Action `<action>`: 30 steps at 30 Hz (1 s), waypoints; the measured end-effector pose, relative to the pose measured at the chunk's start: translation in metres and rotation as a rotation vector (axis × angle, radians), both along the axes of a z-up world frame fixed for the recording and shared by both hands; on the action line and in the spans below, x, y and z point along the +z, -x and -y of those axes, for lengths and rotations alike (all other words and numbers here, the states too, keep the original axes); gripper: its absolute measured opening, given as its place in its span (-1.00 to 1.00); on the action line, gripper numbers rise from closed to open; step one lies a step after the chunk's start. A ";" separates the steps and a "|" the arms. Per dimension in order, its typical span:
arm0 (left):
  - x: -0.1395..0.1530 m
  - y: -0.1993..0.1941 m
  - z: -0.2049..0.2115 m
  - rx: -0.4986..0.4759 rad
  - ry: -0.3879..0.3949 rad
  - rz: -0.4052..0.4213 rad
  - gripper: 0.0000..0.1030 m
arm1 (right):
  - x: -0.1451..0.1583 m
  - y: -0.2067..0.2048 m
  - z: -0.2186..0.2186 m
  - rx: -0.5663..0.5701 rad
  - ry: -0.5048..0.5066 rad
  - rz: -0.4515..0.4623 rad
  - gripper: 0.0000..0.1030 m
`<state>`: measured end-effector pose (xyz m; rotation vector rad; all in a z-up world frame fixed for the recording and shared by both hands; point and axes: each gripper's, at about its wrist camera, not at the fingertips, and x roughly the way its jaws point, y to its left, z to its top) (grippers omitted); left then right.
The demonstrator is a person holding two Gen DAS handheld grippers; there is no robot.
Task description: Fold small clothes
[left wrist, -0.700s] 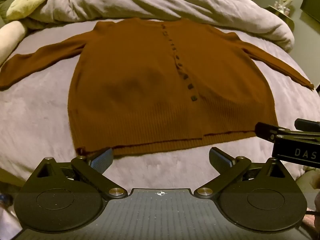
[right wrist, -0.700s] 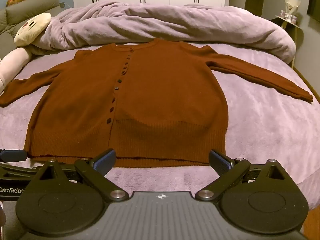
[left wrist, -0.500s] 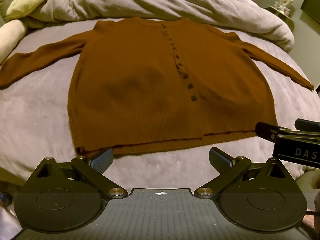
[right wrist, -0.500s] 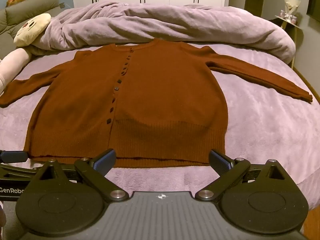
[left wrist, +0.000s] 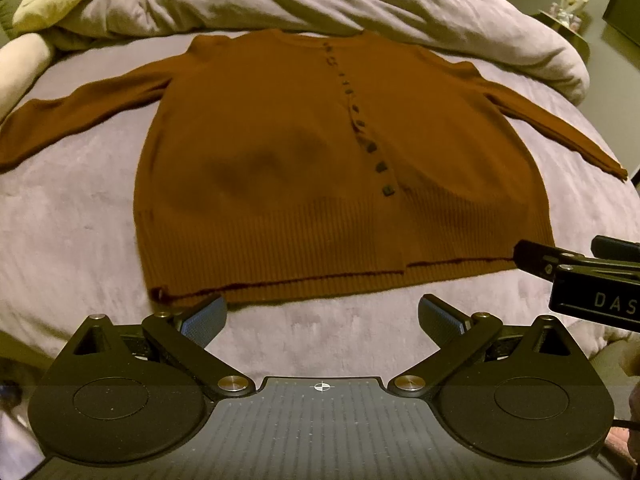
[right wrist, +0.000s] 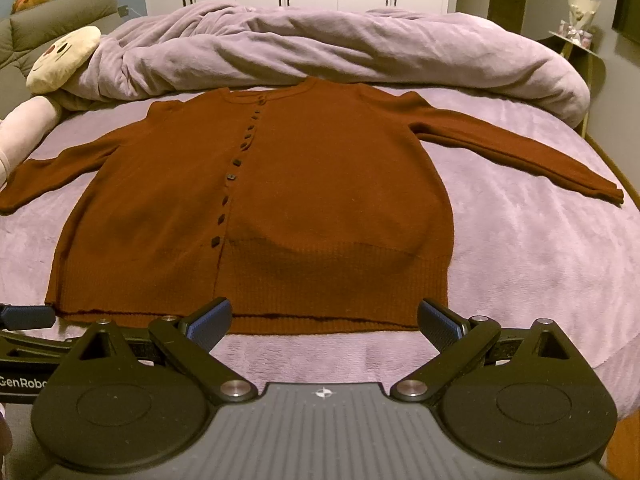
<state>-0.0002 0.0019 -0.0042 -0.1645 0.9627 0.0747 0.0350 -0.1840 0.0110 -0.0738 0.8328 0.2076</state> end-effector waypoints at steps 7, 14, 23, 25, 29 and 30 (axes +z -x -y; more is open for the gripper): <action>-0.001 0.001 0.001 0.001 -0.003 0.006 1.00 | 0.000 0.000 0.000 -0.001 0.000 -0.003 0.92; -0.004 0.001 0.000 0.002 0.000 0.007 1.00 | 0.000 -0.001 0.001 -0.002 0.000 -0.004 0.92; -0.004 0.001 0.000 0.001 0.032 0.023 1.00 | 0.000 -0.001 0.001 -0.001 0.000 -0.005 0.92; -0.004 0.002 0.001 0.001 0.042 0.029 1.00 | -0.001 -0.001 0.001 -0.003 0.001 -0.007 0.92; -0.003 0.001 0.000 0.002 0.054 0.039 1.00 | -0.002 -0.002 0.001 -0.004 0.000 -0.009 0.92; -0.003 0.001 0.000 0.002 0.047 0.031 1.00 | -0.002 -0.002 0.001 -0.004 0.000 -0.009 0.92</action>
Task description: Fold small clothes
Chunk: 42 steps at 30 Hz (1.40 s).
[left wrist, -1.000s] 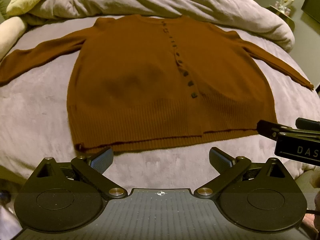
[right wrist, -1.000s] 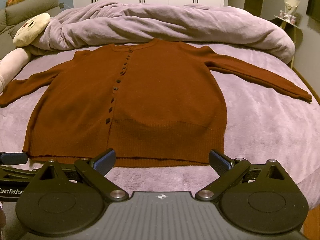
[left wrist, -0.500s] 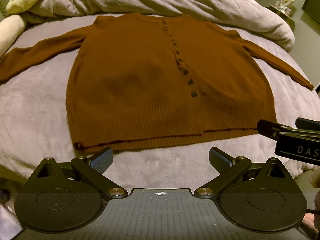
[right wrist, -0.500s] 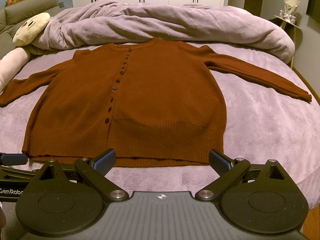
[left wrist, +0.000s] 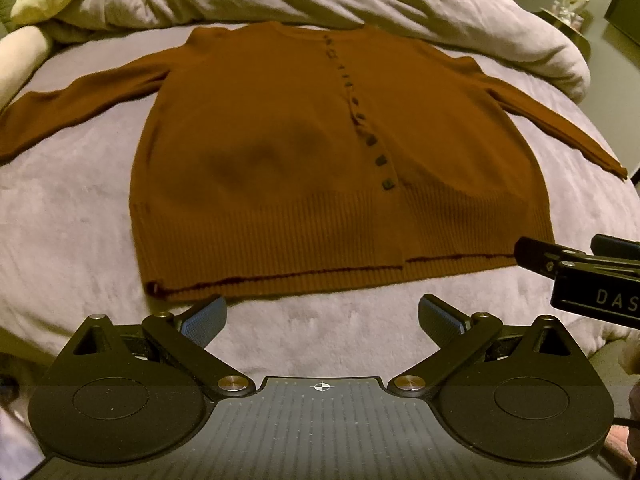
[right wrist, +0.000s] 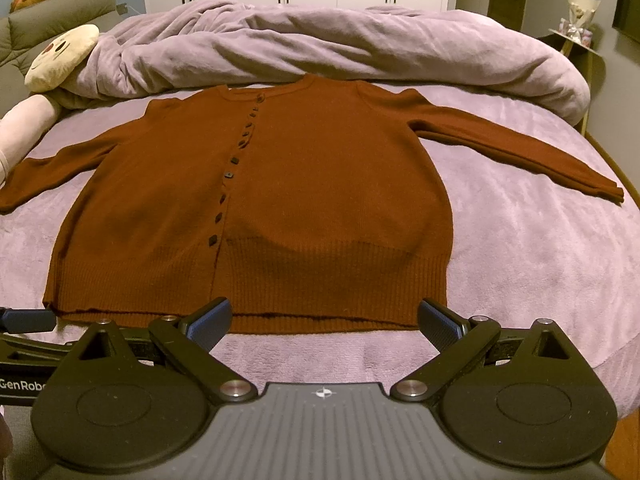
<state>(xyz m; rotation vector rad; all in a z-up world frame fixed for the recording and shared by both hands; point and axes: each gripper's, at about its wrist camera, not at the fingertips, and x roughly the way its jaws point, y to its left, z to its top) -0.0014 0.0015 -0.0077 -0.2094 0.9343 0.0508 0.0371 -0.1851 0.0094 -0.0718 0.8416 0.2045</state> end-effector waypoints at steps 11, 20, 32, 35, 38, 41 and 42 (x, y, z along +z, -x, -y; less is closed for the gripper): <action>-0.002 -0.003 -0.001 0.000 -0.013 -0.026 1.00 | -0.001 -0.001 0.000 -0.003 -0.001 -0.007 0.92; -0.002 -0.004 -0.001 -0.001 -0.001 -0.039 1.00 | -0.001 -0.002 -0.001 -0.003 -0.001 -0.013 0.92; -0.004 -0.003 -0.001 0.000 -0.018 -0.018 1.00 | -0.003 -0.004 -0.001 -0.003 -0.003 -0.021 0.92; -0.004 -0.003 -0.001 0.001 -0.017 -0.021 1.00 | -0.004 -0.005 -0.002 -0.004 -0.004 -0.022 0.92; -0.005 -0.003 0.000 0.003 -0.025 -0.007 1.00 | -0.005 -0.005 -0.002 -0.005 -0.005 -0.027 0.92; -0.006 -0.004 0.000 0.002 -0.023 -0.014 1.00 | -0.006 -0.006 -0.002 -0.006 -0.007 -0.031 0.92; -0.006 -0.004 0.000 0.002 -0.021 -0.015 1.00 | -0.007 -0.006 -0.002 -0.006 -0.008 -0.032 0.92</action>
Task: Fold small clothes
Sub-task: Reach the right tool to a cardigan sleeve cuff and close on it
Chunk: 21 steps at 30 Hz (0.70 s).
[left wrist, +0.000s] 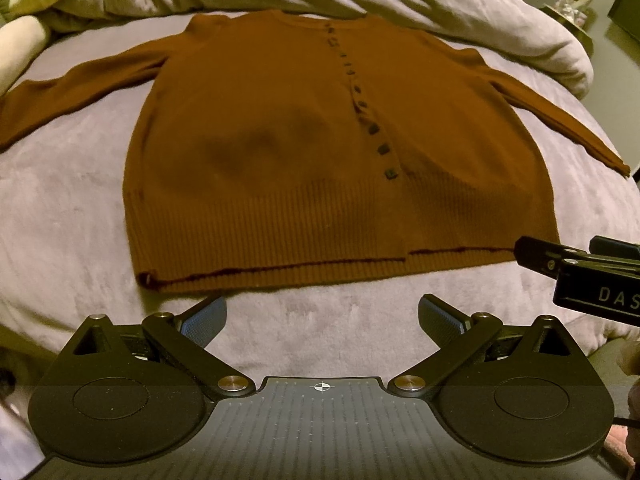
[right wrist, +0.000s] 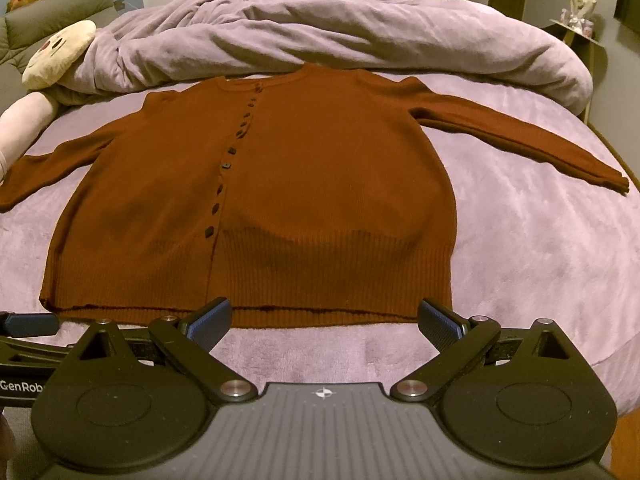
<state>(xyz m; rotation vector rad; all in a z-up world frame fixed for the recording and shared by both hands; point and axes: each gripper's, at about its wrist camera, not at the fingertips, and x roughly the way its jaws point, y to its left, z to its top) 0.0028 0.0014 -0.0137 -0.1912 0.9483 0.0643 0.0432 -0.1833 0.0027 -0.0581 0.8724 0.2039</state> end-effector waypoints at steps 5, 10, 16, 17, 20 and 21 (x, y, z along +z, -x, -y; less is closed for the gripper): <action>-0.002 -0.001 -0.001 0.001 0.000 0.004 1.00 | -0.001 -0.001 0.001 0.001 -0.004 -0.004 0.92; -0.004 -0.004 -0.002 0.002 0.002 0.007 1.00 | -0.005 -0.004 0.005 -0.002 -0.020 -0.021 0.92; -0.007 -0.009 -0.005 0.007 0.009 0.027 1.00 | -0.013 -0.012 0.015 0.002 -0.087 -0.049 0.92; -0.007 -0.010 -0.006 0.010 0.010 0.032 1.00 | -0.017 -0.015 0.020 0.008 -0.136 -0.060 0.92; -0.007 -0.017 -0.011 0.028 0.015 0.031 1.00 | -0.031 -0.026 0.039 0.006 -0.285 -0.102 0.92; -0.007 -0.020 -0.014 0.037 0.017 0.031 1.00 | -0.038 -0.031 0.046 0.001 -0.334 -0.115 0.92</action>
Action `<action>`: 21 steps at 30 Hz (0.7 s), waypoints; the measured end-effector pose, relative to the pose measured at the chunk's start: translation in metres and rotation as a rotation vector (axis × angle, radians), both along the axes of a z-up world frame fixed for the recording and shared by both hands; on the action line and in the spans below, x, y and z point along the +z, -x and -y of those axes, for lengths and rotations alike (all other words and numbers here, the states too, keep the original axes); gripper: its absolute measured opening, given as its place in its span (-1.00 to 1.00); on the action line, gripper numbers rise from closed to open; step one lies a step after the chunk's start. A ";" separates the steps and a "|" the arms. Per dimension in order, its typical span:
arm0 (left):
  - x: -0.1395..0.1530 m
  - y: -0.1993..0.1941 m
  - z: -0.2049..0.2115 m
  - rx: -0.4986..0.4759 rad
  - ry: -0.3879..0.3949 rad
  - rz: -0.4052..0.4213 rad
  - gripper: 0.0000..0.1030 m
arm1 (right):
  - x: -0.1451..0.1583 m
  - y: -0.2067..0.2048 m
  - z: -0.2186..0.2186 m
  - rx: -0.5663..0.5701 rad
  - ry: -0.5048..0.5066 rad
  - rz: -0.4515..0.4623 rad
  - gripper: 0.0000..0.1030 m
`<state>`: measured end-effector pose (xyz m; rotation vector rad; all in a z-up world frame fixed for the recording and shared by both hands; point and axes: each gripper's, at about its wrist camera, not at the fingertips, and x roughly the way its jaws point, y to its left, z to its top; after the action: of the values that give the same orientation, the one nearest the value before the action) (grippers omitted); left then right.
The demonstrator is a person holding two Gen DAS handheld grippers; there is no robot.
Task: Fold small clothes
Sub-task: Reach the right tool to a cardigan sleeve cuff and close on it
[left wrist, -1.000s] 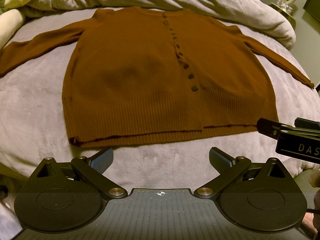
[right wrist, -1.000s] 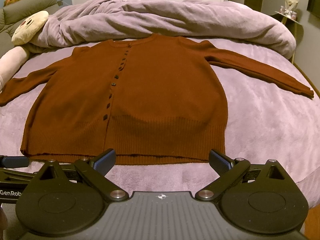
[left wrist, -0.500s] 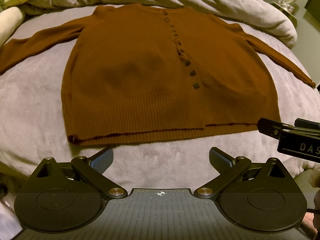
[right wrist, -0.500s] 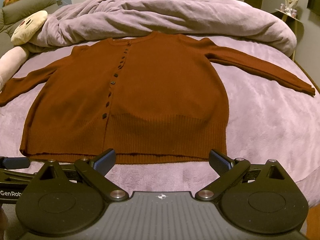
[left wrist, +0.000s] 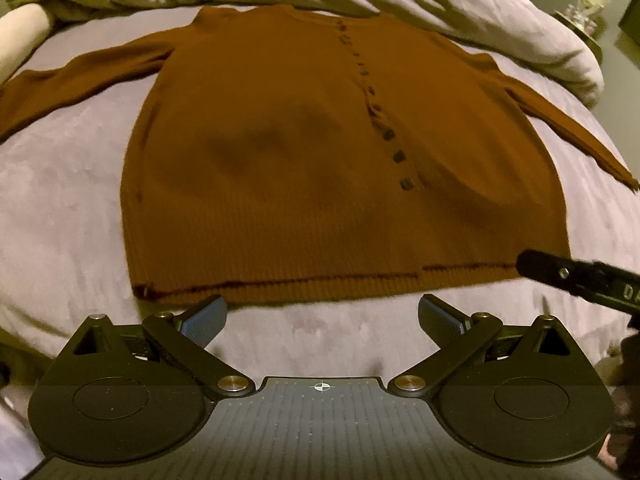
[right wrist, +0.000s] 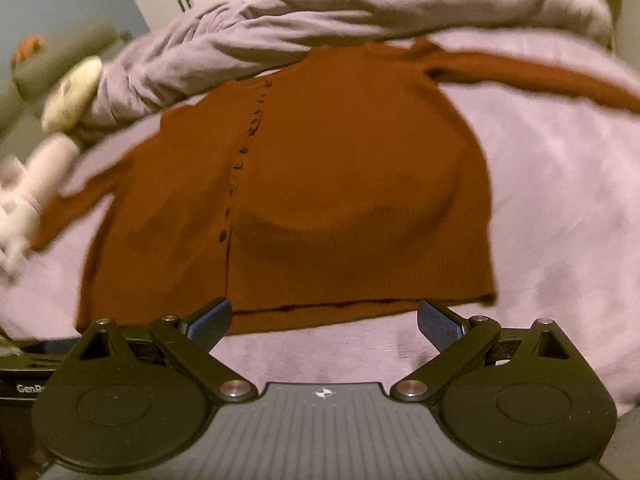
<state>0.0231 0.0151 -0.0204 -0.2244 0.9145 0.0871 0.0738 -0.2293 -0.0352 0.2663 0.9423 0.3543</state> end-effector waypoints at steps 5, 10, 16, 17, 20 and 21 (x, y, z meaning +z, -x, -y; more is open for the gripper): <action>-0.001 -0.022 -0.008 0.031 0.007 0.001 1.00 | -0.030 -0.019 0.027 -0.049 -0.150 -0.091 0.92; -0.002 -0.046 -0.005 0.048 0.000 -0.002 1.00 | -0.050 -0.031 0.053 -0.103 -0.324 -0.137 0.92; -0.010 -0.071 -0.001 0.091 -0.008 -0.014 1.00 | -0.070 -0.051 0.079 -0.085 -0.515 -0.216 0.92; -0.013 -0.075 -0.001 0.093 -0.013 -0.024 1.00 | -0.073 -0.053 0.084 -0.073 -0.550 -0.232 0.92; -0.021 -0.087 -0.001 0.109 -0.035 -0.073 1.00 | -0.066 -0.061 0.109 -0.094 -0.626 -0.258 0.92; -0.023 -0.088 -0.002 0.109 -0.035 -0.078 1.00 | -0.057 -0.064 0.121 -0.121 -0.604 -0.201 0.92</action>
<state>0.1115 0.0176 -0.0433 -0.2400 0.9777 0.2137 0.1374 -0.3508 -0.0920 0.9211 0.9931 0.5019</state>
